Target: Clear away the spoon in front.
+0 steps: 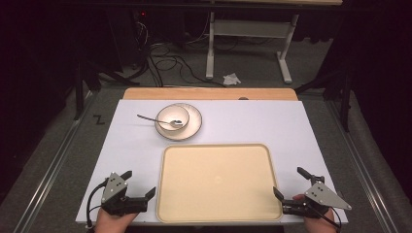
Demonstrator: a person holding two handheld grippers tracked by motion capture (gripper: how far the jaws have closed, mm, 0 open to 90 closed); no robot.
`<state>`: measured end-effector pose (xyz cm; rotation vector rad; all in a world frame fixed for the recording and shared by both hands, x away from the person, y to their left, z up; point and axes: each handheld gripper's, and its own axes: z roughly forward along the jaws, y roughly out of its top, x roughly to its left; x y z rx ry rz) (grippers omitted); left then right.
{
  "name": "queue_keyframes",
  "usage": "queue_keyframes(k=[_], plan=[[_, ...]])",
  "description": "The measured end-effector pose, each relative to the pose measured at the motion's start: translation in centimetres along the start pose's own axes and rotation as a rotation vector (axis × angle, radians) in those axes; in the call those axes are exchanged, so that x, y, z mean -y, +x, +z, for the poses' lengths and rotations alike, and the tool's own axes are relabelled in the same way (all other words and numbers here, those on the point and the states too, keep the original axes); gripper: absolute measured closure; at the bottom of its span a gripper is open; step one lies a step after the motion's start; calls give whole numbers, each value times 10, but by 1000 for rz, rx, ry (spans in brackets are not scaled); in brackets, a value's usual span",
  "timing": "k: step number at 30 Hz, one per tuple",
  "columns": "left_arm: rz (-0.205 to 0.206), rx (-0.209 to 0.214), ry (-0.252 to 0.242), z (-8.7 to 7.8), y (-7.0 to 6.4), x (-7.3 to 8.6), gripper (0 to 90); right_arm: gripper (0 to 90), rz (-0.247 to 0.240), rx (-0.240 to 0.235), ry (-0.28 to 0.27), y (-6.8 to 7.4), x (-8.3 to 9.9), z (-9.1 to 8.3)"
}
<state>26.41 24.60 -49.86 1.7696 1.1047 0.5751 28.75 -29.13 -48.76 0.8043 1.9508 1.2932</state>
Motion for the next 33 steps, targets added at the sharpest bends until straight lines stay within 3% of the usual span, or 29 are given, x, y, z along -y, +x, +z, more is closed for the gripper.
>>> queue_keyframes(k=[5,14,25,33], plan=[[-22,-12,-7,-5,5,3,1,5,2,-16,0,-1,3,2],[-22,6,-17,-10,8,4,6,4,54,25,-4,-8,6,-1],[-23,12,-26,-11,8,3,29,4,49,0,-8,-6,9,2],[-59,12,-24,-11,9,4,42,4,55,6,-9,-8,10,1]])
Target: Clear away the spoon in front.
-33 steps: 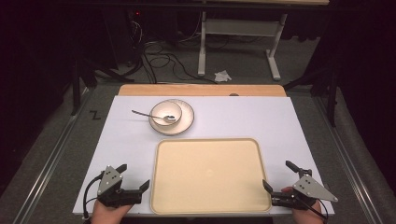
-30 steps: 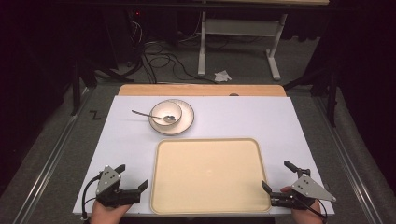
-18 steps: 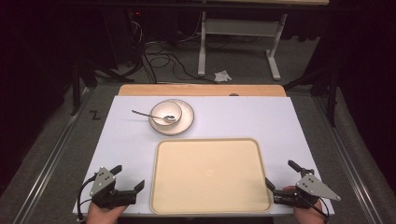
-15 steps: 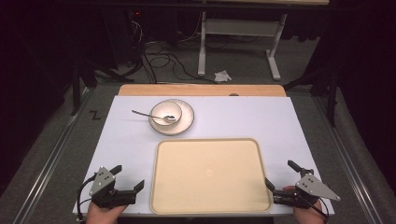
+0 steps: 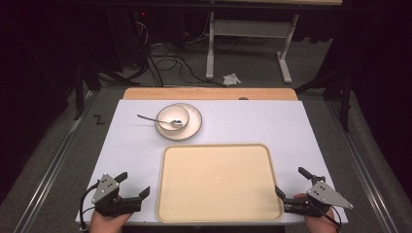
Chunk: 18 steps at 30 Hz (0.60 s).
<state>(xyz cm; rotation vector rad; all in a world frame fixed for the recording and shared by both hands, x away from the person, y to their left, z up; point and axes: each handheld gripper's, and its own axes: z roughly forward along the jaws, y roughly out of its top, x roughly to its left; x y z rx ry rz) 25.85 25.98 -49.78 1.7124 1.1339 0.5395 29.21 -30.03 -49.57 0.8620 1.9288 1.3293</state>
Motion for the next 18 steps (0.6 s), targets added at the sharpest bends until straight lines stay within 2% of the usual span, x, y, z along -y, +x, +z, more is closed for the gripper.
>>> queue_keyframes(k=[5,10,18], plan=[[-36,0,-9,1,2,-1,42,5,2,11,1,0,0,-1],[-56,-15,-23,1,6,-10,41,5,5,7,-6,0,0,0],[-32,-34,-30,7,6,-36,41,5,11,6,-13,-1,0,0]])
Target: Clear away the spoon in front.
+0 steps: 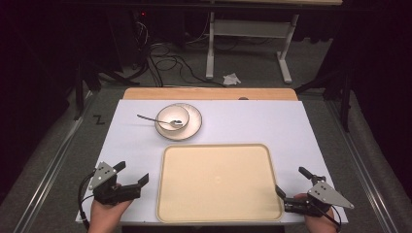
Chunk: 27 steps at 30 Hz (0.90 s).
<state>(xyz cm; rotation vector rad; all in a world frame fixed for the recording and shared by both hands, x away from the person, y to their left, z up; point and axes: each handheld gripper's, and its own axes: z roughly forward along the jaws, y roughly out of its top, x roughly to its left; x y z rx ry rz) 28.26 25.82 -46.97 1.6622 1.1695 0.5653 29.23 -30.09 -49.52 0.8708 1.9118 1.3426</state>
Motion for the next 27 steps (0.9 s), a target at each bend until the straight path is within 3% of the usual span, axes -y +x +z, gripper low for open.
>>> queue_keyframes(k=[5,18,27], plan=[[27,-10,17,10,-1,-13,42,5,-3,2,-1,0,0,-2],[7,-13,16,24,5,-52,42,5,-8,-12,-7,-1,-1,-1],[3,-17,27,32,7,-68,42,5,2,-12,-12,-1,-1,-1]])
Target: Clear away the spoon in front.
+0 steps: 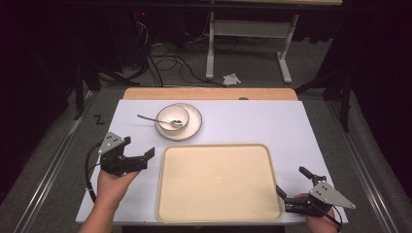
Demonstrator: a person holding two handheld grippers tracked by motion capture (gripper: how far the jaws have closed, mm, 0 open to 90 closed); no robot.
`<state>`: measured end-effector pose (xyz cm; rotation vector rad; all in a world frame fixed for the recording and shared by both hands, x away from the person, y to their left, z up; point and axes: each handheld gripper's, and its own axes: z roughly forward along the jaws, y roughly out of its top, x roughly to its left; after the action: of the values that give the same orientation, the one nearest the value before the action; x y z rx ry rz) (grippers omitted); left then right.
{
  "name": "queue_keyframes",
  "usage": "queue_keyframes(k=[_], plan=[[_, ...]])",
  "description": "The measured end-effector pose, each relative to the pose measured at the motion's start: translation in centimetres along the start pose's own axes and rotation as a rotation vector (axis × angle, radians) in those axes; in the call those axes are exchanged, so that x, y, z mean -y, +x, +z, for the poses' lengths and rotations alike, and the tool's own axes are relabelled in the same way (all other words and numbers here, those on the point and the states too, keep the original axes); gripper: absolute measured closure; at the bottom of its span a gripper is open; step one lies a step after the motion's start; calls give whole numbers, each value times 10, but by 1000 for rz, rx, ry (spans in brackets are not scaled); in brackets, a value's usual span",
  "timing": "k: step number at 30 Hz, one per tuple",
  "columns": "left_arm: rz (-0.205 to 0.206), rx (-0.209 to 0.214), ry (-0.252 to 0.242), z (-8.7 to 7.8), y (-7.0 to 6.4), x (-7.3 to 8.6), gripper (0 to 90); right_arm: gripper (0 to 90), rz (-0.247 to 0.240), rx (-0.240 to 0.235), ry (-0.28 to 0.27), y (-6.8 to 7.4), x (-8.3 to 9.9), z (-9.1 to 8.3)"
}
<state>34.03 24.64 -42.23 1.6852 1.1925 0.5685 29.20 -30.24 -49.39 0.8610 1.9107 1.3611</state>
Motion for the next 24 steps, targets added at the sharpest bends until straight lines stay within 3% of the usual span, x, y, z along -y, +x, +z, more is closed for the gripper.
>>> queue_keyframes(k=[15,24], plan=[[-89,-23,22,28,24,-20,56,5,4,-8,-8,-1,0,0],[-141,-57,74,54,45,-27,70,5,6,-12,-3,-1,1,2]])
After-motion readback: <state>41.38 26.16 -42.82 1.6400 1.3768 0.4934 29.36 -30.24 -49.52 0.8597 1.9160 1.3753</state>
